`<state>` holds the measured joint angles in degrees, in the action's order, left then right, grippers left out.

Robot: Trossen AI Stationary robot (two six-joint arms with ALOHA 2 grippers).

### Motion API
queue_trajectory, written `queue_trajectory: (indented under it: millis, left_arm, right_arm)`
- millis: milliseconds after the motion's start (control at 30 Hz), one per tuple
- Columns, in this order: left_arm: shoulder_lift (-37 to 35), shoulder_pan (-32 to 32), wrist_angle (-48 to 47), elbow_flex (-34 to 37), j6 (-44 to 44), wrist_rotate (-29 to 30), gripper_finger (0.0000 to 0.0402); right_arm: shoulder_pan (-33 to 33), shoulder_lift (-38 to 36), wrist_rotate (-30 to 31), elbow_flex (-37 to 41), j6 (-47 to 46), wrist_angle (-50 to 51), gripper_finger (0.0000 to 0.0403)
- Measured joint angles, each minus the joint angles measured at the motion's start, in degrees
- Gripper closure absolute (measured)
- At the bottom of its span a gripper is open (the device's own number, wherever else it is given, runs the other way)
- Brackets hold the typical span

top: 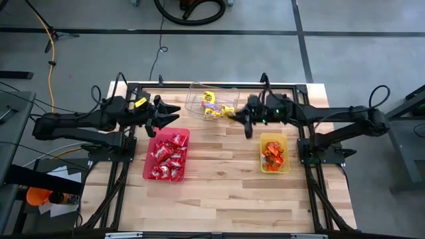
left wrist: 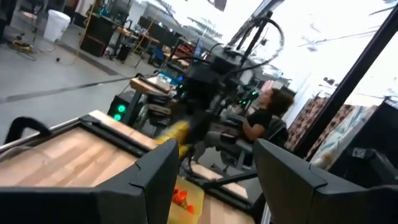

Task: Sort candy
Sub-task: Put the yellow candy into the transparent bin, then return to Home Position

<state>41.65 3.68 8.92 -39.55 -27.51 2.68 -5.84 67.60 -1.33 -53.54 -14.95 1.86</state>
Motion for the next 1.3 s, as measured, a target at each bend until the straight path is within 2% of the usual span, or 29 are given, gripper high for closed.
queue_trajectory:
  millis: [100, 233, 333, 433, 533, 667, 800, 933, 1067, 1200, 1300]
  left_arm:
    - [2.45, 0.0, 3.92, 0.0, -0.39, -0.31, 0.0204]
    - [5.58, 0.0, 7.89, 0.0, -0.95, -0.31, 0.0204]
    - [7.22, 0.0, 9.49, -0.02, -1.45, -0.31, 0.0204]
    - [8.19, 0.0, 9.32, -0.02, -2.54, -0.29, 0.0204]
    - [8.45, 0.0, 9.13, -0.02, -3.8, -0.31, 0.0204]
    - [8.23, 0.0, 9.07, -0.02, -3.81, -0.31, 0.0204]
    - [8.2, 0.0, 9.04, -0.02, -3.57, -0.31, 0.0204]
    - [8.17, 0.0, 8.96, -0.02, -2.08, -0.31, 0.0204]
    - [7.98, 0.0, 8.81, -0.02, 0.25, -0.32, 0.0204]
    - [7.19, 0.44, 8.38, -0.02, 3.42, -0.38, 0.0204]
    - [7.11, 0.87, 7.5, -0.02, 4.09, -0.37, 0.0204]
  right_arm:
    - [-5.1, 2.36, 0.04, -0.63, -1.34, -4.17, 0.0396]
    - [-11.77, 9.1, -1.9, -6.29, -0.93, 1.51, 0.0396]
    - [-14.65, 14.76, -1.78, -10.62, 1.96, 3.37, 0.0396]
    - [-16.74, 19.73, -1.64, -13.62, 0.89, 4.55, 0.0392]
    - [-18.52, 23.33, -0.79, -15.94, -4.08, 7.02, 0.037]
    - [-19.67, 25.26, -1.83, -17.74, -5.58, 9.17, 0.0303]
    - [-19.63, 24.53, -2.01, -18.56, -4.5, 9.54, 0.023]
    - [-19.65, 21.99, -5.47, -18.56, -4.16, 11.03, 0.0187]
    - [-19.61, 16.49, -11.26, -18.56, -3.71, 15.53, 0.0178]
    - [-16.46, 8.31, -11.79, -18.56, -2.05, 21.87, 0.0189]
    - [-11.34, 2.19, -10.44, -18.56, -1.05, 25.74, 0.0213]
